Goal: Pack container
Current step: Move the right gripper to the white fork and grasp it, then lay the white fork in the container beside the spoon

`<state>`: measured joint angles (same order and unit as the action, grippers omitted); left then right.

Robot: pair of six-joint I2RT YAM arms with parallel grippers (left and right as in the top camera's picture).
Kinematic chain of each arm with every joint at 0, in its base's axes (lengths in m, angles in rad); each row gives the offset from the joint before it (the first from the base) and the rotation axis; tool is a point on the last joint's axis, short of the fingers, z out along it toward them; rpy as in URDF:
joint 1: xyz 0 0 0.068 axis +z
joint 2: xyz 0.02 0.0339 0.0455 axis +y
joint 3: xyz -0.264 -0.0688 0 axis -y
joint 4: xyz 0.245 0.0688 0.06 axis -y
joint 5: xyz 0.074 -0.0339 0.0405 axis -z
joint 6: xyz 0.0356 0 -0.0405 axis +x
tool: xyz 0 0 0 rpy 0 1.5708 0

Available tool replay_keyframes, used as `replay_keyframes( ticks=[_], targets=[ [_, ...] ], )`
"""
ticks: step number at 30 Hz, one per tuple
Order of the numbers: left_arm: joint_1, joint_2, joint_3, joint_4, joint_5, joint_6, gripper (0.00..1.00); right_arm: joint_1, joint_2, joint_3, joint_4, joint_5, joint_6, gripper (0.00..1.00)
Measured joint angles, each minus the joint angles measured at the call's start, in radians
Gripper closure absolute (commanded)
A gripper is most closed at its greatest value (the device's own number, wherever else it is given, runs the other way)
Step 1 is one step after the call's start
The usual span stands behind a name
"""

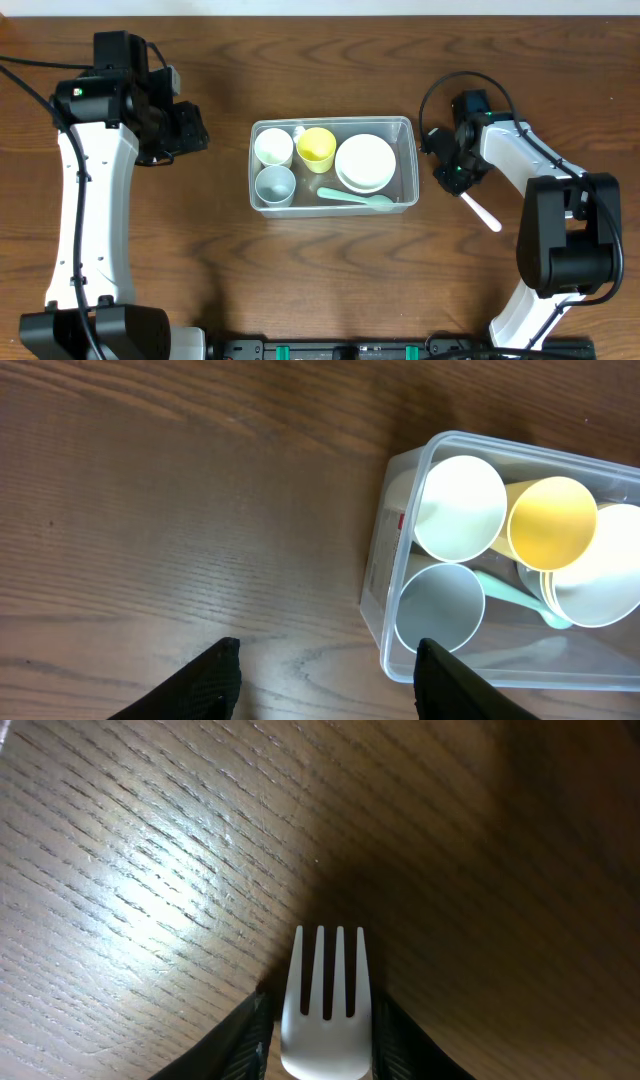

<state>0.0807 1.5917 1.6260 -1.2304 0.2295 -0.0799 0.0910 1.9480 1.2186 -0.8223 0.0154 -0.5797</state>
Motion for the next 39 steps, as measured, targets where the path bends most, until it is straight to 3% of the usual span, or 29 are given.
replay_keyframes(
  ticks=[11,24,39],
  targets=[
    [0.000,0.000,0.000,0.000,0.000,0.000,0.44,-0.001,0.002,0.003,-0.026,0.003,0.000,0.65],
    [0.000,0.000,0.000,0.000,0.000,0.000,0.43,-0.001,0.002,0.004,-0.027,0.006,0.002,0.84],
    [0.001,0.000,0.000,-0.007,-0.056,0.000,0.44,-0.001,-0.057,0.082,-0.093,0.008,0.095,0.86]
  ],
)
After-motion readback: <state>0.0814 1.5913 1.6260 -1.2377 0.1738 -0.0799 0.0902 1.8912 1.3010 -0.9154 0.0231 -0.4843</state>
